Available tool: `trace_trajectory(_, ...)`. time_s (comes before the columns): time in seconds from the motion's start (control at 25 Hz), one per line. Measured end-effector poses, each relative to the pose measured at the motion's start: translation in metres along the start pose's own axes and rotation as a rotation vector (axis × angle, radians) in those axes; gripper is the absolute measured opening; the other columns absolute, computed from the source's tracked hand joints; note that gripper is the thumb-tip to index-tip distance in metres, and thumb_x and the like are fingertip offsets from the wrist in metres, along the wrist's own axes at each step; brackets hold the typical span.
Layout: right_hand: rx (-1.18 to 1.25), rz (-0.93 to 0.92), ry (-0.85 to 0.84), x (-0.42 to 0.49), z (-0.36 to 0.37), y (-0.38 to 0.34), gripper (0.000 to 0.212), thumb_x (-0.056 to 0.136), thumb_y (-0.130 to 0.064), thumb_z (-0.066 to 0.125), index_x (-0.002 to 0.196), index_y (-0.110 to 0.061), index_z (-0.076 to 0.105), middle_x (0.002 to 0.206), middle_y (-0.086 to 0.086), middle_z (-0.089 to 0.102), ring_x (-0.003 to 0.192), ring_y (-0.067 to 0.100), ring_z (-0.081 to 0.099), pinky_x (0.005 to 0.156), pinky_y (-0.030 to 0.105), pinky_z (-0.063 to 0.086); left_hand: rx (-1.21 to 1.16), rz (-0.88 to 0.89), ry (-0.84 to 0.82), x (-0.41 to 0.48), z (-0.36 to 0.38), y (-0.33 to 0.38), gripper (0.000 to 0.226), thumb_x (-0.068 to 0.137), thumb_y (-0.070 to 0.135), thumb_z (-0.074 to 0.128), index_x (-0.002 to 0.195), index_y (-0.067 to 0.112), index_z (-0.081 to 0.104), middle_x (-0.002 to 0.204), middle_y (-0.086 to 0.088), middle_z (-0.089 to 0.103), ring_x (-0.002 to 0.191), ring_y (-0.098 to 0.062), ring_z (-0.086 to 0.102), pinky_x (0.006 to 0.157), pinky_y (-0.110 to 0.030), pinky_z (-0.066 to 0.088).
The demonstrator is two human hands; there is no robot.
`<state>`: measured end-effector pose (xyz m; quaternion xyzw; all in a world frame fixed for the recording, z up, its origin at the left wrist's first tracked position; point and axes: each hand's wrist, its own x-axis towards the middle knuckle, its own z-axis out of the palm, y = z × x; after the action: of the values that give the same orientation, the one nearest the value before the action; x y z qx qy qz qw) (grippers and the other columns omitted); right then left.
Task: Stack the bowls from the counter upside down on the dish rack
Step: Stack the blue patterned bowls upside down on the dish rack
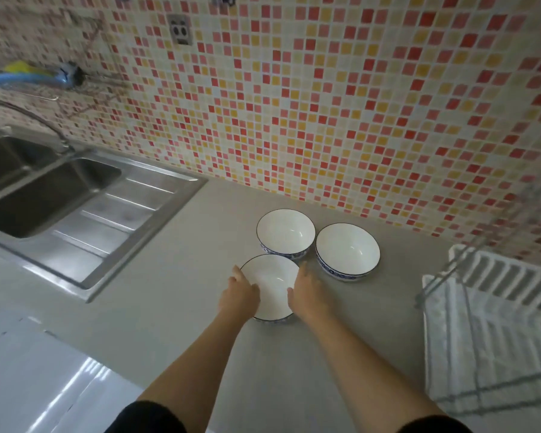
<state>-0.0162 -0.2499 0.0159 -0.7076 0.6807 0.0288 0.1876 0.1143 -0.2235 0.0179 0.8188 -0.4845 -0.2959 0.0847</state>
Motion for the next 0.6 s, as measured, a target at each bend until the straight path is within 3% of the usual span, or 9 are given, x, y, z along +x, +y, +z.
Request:
trace_trajectory(0.12, -0.001, 0.062, -0.015, 0.015, 0.005, -0.003, 0.053, 0.095, -0.013, 0.047, 0.141, -0.002, 0.025, 0.131, 0.014, 0.057, 0.118, 0.030, 0.058, 0.090, 0.039, 0.049, 0.063, -0.047, 0.009, 0.016, 0.008, 0.003, 0.066, 0.099, 0.020, 0.036, 0.153, 0.009, 0.000, 0.143, -0.016, 0.039, 0.126, -0.038, 0.049, 0.101, -0.041, 0.041)
trace_trajectory(0.24, -0.035, 0.072, -0.007, 0.019, 0.002, -0.006, 0.042, 0.093, 0.001, 0.040, 0.134, -0.004, 0.034, 0.127, 0.014, 0.061, 0.115, 0.030, 0.061, 0.086, 0.040, 0.050, 0.186, -0.043, 0.018, 0.023, 0.009, 0.001, 0.069, 0.094, 0.000, 0.041, 0.152, 0.006, 0.004, 0.136, -0.016, 0.046, 0.124, -0.034, 0.052, 0.098, -0.036, 0.044)
trace_trajectory(0.6, 0.123, 0.068, 0.070, -0.030, -0.014, -0.013, 0.038, 0.095, 0.003, 0.032, 0.132, -0.002, 0.035, 0.129, 0.018, 0.055, 0.115, 0.033, 0.057, 0.089, 0.040, 0.046, 0.208, 0.055, 0.147, -0.026, -0.019, -0.002, 0.050, 0.089, -0.012, 0.038, 0.136, 0.003, 0.028, 0.125, -0.016, 0.054, 0.115, -0.034, 0.057, 0.086, -0.038, 0.048)
